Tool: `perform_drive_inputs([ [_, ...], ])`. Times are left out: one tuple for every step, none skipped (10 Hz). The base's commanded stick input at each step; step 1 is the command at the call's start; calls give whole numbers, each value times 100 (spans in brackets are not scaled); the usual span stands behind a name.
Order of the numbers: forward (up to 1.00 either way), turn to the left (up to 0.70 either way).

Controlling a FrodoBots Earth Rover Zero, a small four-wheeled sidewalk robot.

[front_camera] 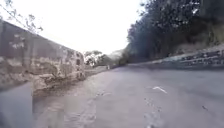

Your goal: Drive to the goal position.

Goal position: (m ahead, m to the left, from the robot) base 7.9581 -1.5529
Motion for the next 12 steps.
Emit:
perform_drive_inputs([
  [70,0],
  [70,0],
  [70,0],
  [70,0],
  [70,0],
  [70,0],
  [70,0],
  [70,0],
  [70,0],
  [70,0],
  [70,0],
  [70,0],
])
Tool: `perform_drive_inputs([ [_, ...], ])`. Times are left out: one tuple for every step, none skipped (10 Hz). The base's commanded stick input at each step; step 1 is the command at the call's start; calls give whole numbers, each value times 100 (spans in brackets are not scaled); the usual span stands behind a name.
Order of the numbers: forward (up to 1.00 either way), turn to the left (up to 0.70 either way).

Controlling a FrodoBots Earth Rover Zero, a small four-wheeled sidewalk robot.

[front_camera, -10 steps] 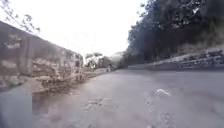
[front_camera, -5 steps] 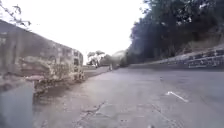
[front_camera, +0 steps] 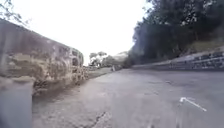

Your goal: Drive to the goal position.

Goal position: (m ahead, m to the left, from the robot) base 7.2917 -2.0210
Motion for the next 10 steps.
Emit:
perform_drive_inputs([
  [70,0],
  [70,0],
  [70,0],
  [70,0],
  [70,0],
  [70,0],
  [70,0],
  [70,0],
  [70,0],
  [70,0],
])
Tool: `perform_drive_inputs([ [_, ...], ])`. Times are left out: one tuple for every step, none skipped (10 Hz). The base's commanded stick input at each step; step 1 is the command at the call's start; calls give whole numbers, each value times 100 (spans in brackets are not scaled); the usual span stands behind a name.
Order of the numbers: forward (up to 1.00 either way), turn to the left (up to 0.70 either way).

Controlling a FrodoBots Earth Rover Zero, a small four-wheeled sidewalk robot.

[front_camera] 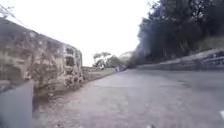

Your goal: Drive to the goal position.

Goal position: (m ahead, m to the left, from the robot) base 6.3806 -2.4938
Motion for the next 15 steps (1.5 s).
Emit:
perform_drive_inputs([
  [70,0],
  [70,0],
  [70,0],
  [70,0],
  [70,-27],
  [70,-27],
  [70,-27],
  [70,-27],
  [70,-27],
  [70,0],
  [70,0],
  [70,0],
  [70,0],
  [70,0],
  [70,0],
])
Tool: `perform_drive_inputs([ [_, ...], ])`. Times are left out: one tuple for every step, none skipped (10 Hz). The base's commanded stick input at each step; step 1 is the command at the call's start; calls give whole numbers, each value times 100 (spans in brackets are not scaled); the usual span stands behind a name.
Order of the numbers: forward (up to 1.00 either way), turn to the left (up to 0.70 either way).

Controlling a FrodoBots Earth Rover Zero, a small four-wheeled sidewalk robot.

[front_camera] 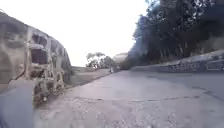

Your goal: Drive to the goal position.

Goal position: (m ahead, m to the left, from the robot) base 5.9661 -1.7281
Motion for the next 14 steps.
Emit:
perform_drive_inputs([
  [70,0],
  [70,0],
  [70,0],
  [70,0],
  [70,0],
  [70,0],
  [70,0],
  [70,0],
  [70,0],
  [70,0],
  [70,0],
  [70,0],
  [70,0],
  [70,0],
])
